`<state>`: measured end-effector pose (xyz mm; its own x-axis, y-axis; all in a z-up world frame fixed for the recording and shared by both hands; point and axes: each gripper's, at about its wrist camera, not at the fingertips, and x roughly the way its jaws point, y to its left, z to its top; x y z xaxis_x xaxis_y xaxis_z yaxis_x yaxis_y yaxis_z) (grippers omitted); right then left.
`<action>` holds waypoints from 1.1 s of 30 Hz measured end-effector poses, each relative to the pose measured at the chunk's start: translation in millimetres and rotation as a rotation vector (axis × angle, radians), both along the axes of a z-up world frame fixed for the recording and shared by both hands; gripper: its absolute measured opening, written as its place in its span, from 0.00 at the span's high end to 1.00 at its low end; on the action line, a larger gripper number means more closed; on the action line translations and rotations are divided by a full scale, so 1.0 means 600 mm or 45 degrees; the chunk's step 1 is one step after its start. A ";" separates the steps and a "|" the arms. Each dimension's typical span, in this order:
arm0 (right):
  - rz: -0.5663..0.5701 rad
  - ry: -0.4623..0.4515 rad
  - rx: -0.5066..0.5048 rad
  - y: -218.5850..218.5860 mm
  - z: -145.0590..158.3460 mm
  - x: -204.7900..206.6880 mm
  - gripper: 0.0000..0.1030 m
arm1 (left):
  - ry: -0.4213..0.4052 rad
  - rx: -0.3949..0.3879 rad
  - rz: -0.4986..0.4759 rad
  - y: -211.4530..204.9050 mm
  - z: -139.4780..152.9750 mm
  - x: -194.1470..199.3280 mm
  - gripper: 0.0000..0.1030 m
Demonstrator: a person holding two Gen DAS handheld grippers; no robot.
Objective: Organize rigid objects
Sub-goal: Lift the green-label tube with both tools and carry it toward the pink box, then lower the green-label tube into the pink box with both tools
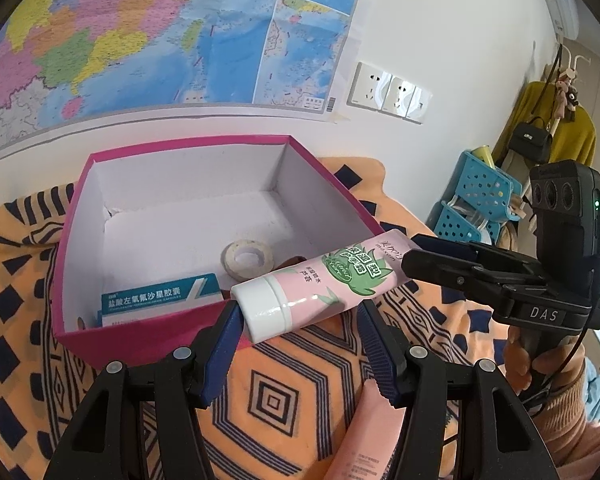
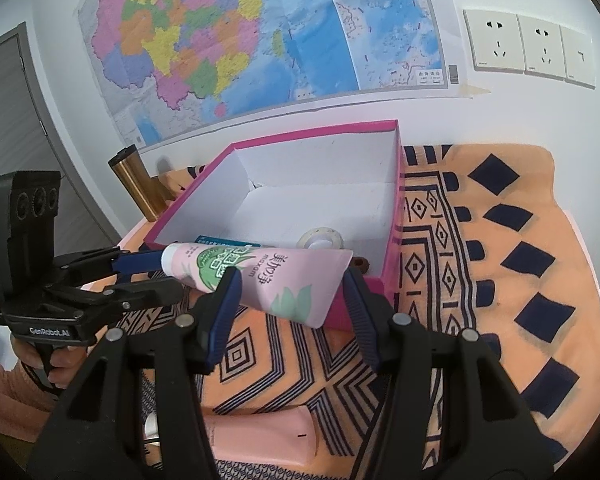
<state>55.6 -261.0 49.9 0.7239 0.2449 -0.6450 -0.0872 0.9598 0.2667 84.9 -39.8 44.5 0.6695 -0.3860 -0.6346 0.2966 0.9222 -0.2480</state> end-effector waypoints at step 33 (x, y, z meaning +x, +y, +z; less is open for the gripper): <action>-0.027 0.014 -0.007 -0.029 -0.004 0.045 0.46 | 0.009 0.008 0.035 -0.005 -0.003 0.052 0.43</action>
<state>82.7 -278.3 47.8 0.7221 0.2257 -0.6540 -0.0636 0.9629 0.2621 116.3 -43.0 42.8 0.6751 -0.3639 -0.6418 0.2696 0.9314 -0.2445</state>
